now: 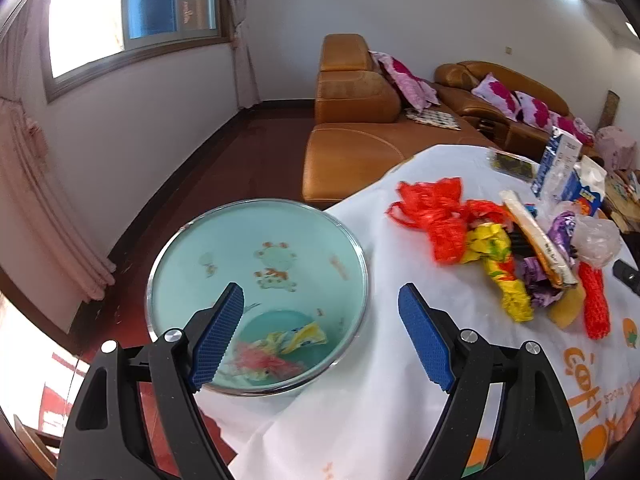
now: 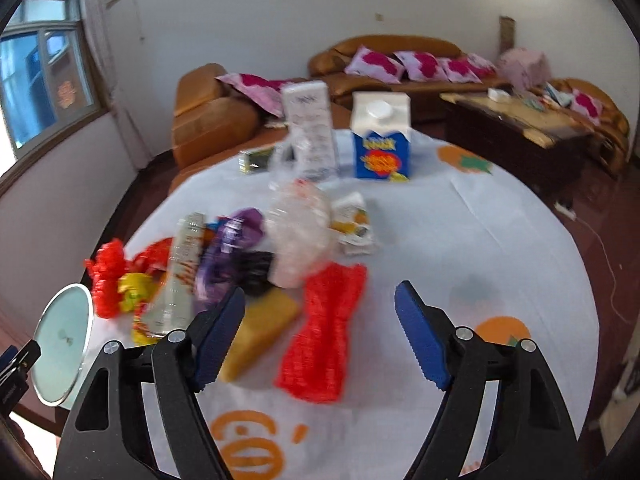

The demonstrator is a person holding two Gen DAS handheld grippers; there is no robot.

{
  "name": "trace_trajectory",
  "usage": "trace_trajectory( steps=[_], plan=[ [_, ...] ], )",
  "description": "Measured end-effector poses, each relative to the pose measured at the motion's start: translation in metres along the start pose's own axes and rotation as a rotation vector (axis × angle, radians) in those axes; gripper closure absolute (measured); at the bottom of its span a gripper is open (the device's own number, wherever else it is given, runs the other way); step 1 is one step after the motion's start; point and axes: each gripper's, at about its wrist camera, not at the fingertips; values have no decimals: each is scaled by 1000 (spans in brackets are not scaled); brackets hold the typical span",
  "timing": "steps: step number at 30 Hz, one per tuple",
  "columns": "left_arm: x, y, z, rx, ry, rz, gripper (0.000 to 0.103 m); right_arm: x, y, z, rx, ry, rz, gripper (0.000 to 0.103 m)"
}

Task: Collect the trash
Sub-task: 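Move both open grippers back toward the trash pile on the table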

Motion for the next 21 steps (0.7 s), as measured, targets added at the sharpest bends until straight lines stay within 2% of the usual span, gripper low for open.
trace_trajectory(
  steps=[8,13,16,21],
  plan=[
    [27,4,7,16,37,-11,25,11,15,-5,-50,35,-25,29],
    [40,13,12,13,47,-11,25,10,29,-6,-99,25,-13,30],
    [49,19,15,10,56,-10,25,11,39,-9,-136,23,1,35],
    [64,30,20,9,80,7,25,13,44,-12,-152,30,17,47]
  ],
)
Point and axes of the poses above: each gripper's, at about its wrist camera, not at the fingertips, and y roughly the way its jaws point, x to its right, z to its top, and after that the axes turned 3 degrees about -y, right-handed
